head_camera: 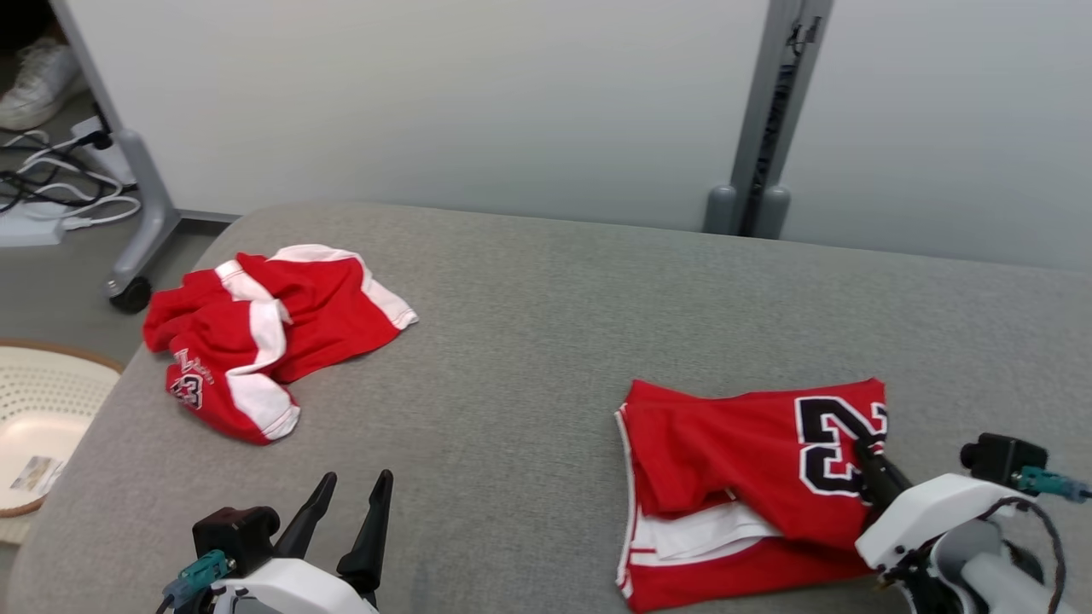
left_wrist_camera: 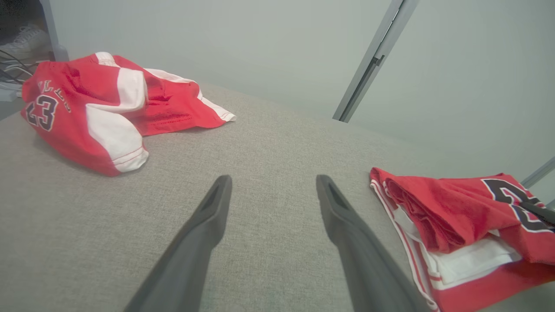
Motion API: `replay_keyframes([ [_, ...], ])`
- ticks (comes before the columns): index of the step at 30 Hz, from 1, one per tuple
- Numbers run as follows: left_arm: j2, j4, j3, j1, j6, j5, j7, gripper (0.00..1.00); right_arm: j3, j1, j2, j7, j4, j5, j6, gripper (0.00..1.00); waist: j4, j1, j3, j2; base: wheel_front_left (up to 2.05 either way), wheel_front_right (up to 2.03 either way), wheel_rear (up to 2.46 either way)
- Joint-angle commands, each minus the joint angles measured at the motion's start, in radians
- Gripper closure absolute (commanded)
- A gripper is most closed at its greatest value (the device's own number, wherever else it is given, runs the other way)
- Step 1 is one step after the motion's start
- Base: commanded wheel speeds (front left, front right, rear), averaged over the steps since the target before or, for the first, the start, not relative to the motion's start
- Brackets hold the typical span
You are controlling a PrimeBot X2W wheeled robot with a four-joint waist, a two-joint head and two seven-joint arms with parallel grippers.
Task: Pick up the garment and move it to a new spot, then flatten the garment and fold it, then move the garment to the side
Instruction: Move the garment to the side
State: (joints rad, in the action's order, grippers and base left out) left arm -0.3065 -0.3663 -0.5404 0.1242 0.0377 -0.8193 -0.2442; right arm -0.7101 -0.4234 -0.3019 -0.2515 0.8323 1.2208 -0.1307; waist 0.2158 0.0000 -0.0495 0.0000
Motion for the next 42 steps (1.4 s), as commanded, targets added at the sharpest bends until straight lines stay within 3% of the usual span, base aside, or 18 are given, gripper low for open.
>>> replay_keyframes([
  [1,-0.004,0.003,0.001,-0.009,0.003,-0.001,-0.004,0.00,0.001,-0.013,-0.021,-0.011,0.001,-0.013,-0.001,1.00,-0.028,0.0000,0.002,0.0000,0.00,0.00,0.00],
  [14,-0.008,0.027,0.000,0.034,-0.011,0.020,-0.011,0.00,-0.031,-0.159,-0.171,-0.016,-0.005,-0.121,-0.001,1.00,-0.160,0.0000,0.116,0.0000,0.00,0.00,0.00],
  [26,-0.025,0.071,0.016,0.125,-0.019,0.049,-0.013,0.00,0.048,-0.349,-0.291,-0.016,0.070,-0.223,0.000,1.00,-0.177,0.0000,0.306,0.0000,0.00,0.00,0.00],
  [32,-0.022,0.069,0.024,0.133,-0.022,0.055,-0.015,0.00,0.090,-0.367,-0.306,-0.016,0.071,-0.257,0.000,1.00,-0.196,0.0000,0.329,0.0000,0.00,0.00,0.00],
  [42,-0.027,0.074,0.031,0.139,-0.027,0.067,-0.019,0.00,0.148,-0.395,-0.278,-0.016,0.105,-0.357,0.000,1.00,-0.273,0.0000,0.345,0.0000,0.00,0.00,0.00],
])
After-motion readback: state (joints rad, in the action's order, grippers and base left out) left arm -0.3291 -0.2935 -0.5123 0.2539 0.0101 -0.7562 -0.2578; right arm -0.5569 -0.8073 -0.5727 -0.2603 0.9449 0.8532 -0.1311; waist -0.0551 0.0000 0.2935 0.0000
